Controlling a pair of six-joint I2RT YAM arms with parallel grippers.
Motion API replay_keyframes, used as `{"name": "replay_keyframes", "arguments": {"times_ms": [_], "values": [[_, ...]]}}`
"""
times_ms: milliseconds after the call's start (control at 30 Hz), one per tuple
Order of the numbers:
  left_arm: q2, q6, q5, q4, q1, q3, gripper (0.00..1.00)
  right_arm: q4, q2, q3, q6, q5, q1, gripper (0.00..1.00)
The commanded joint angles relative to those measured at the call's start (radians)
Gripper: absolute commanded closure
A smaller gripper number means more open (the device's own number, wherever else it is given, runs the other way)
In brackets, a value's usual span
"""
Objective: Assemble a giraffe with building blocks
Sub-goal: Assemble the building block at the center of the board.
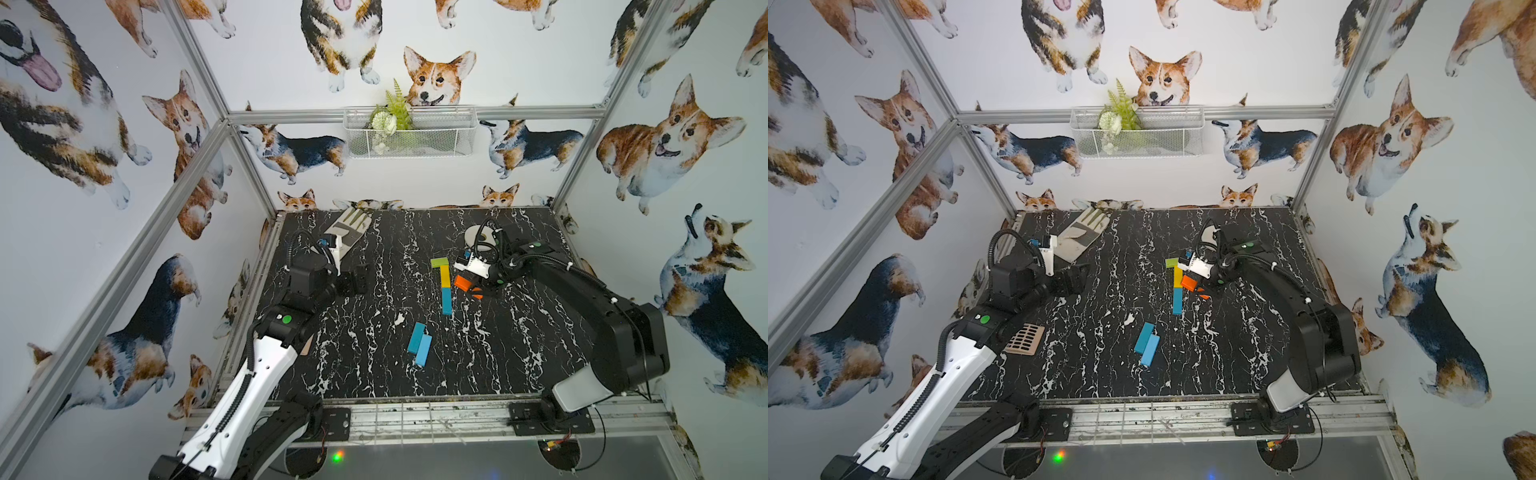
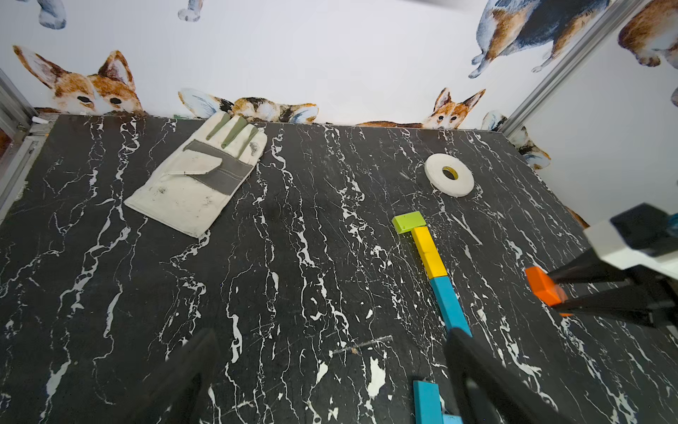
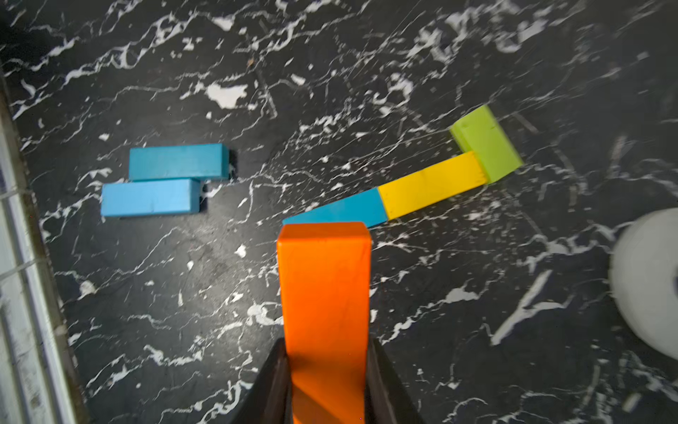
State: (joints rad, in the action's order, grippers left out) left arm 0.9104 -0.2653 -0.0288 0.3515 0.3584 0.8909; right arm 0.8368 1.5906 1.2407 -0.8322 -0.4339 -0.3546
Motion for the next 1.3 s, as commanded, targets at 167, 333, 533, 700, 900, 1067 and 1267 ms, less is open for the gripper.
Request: {"name": "replay_keyframes", "arguments": {"times_ms": [167, 333, 533, 700, 900, 1067, 1267], "values": [[-0.007, -0.015, -0.017, -0.036, -0.003, 0.000, 0.00, 0.136, 0.190, 0.034, -0.134, 0.126, -0.021, 1.00], [-0.009, -0.017, -0.020, -0.037, -0.003, -0.002, 0.00, 0.032, 0.221, -0.007, -0.123, 0.253, -0.040, 1.00], [-0.009, -0.017, -0.019, -0.037, -0.003, -0.001, 0.00, -0.068, 0.227, -0.042, -0.150, 0.328, -0.078, 1.00], [-0.011, -0.015, -0.018, -0.036, -0.003, -0.002, 0.00, -0.109, 0.238, -0.045, -0.191, 0.352, -0.096, 1.00], [-0.008, -0.016, -0.017, -0.036, -0.003, -0.002, 0.00, -0.110, 0.264, -0.037, -0.228, 0.369, -0.110, 1.00], [-0.007, -0.015, -0.019, -0.037, -0.003, -0.002, 0.00, -0.108, 0.263, -0.038, -0.242, 0.366, -0.127, 1.00], [-0.005, -0.016, -0.020, -0.038, -0.003, -0.002, 0.00, -0.094, 0.259, -0.039, -0.248, 0.334, -0.129, 1.00]]}}
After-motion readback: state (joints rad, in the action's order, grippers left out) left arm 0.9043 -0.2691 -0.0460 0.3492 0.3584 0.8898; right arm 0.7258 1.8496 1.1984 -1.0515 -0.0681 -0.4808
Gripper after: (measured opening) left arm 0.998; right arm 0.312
